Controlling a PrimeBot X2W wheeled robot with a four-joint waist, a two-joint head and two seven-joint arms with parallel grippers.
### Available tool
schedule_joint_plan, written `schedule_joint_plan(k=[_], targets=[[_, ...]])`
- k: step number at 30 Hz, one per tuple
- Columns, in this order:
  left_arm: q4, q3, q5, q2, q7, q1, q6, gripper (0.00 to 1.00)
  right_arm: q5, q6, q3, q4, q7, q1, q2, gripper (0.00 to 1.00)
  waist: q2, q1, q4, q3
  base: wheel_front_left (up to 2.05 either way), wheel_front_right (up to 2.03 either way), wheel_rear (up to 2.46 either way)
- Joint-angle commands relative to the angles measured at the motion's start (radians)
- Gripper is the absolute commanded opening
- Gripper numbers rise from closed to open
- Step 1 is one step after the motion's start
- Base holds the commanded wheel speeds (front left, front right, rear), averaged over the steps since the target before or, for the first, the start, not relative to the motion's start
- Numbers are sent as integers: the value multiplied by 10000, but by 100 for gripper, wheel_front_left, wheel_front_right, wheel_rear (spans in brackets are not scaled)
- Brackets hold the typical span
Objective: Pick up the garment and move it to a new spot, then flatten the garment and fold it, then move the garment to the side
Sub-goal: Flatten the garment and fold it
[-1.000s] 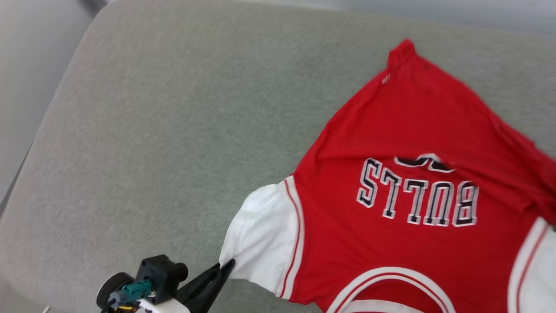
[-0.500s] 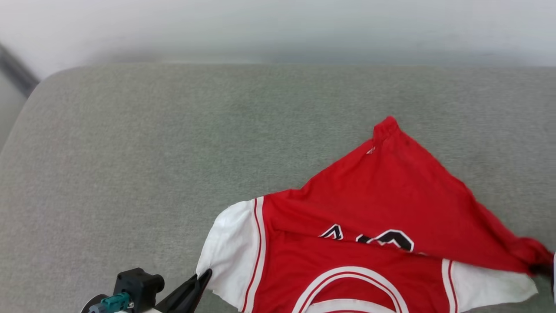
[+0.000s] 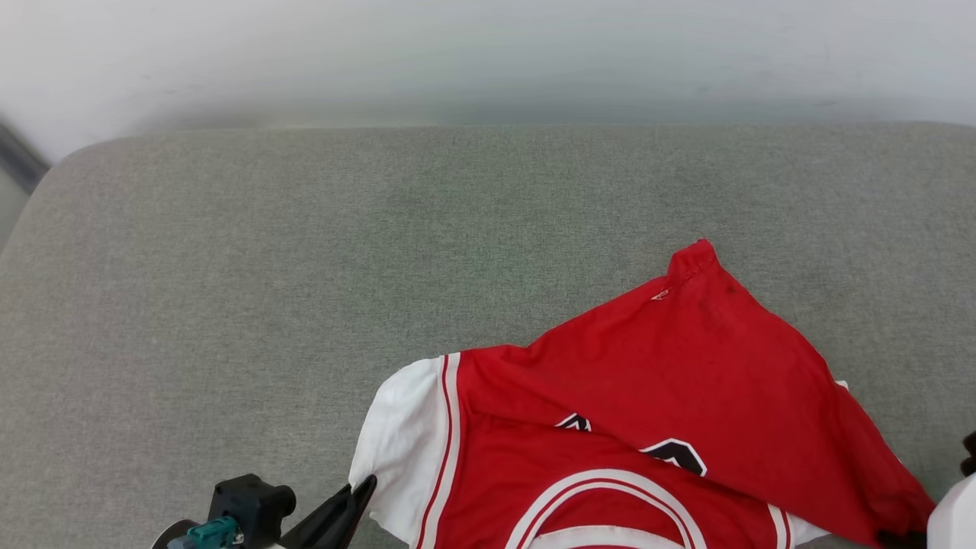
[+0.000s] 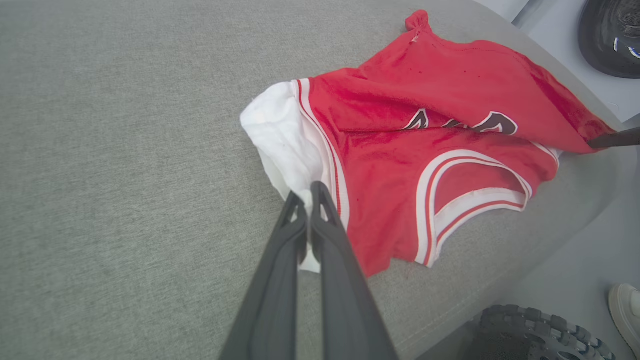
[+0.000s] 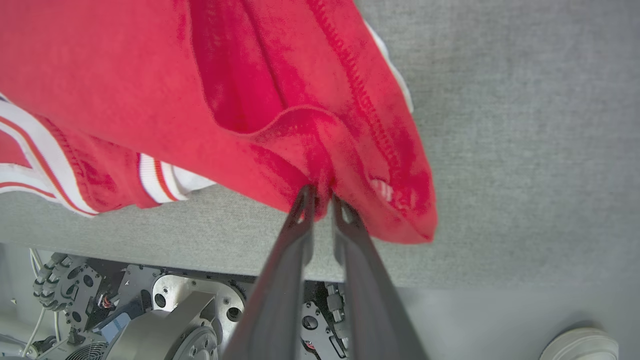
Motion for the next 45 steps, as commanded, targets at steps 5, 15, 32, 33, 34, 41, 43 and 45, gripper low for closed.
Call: schedule_joint_plan(k=[5,15,32,33,34,41,43,45], targets=[[-149,-32,104,76,-33,-32,6,0,474,-3,316,-144,-87,-544,-349,100,-1,1,151,69,0,0,0],[-547,-231,334,-25,48,-361,-9,0,986,-3,421,-1500,706,-2153,-978,100,-1,1,835,711,0,0,0],[-866,-873,611,-739,22,-1481,-419,0,-1029,-3,1629,489,1875,-6372,-1235,100,-1,1,2775,2609,0,0,0],[-830,-896,651,-738,1,-1520,-427,0,-1143,-3,1687,713,1833,-6474,-1303,100,-1,1,2884,2694,0,0,0],[-790,-923,682,-757,-27,-1542,-464,0,-1192,-3,1720,930,1807,-6542,-1327,100,-1,1,2984,2764,0,0,0],[-532,-1058,576,-997,-202,-1703,-617,0,-1408,-7,2102,2091,1691,-6532,-1587,100,-1,1,3365,3063,0,0,0],[-474,-1096,590,-1042,-243,-1745,-660,0,-1398,-7,2228,2342,1655,-6401,-1624,100,-1,1,3431,3146,0,0,0],[-420,-1117,583,-1056,-256,-1813,-693,0,-1370,-10,2309,2559,1594,-6257,-1635,100,-1,1,3496,3202,0,0,0]])
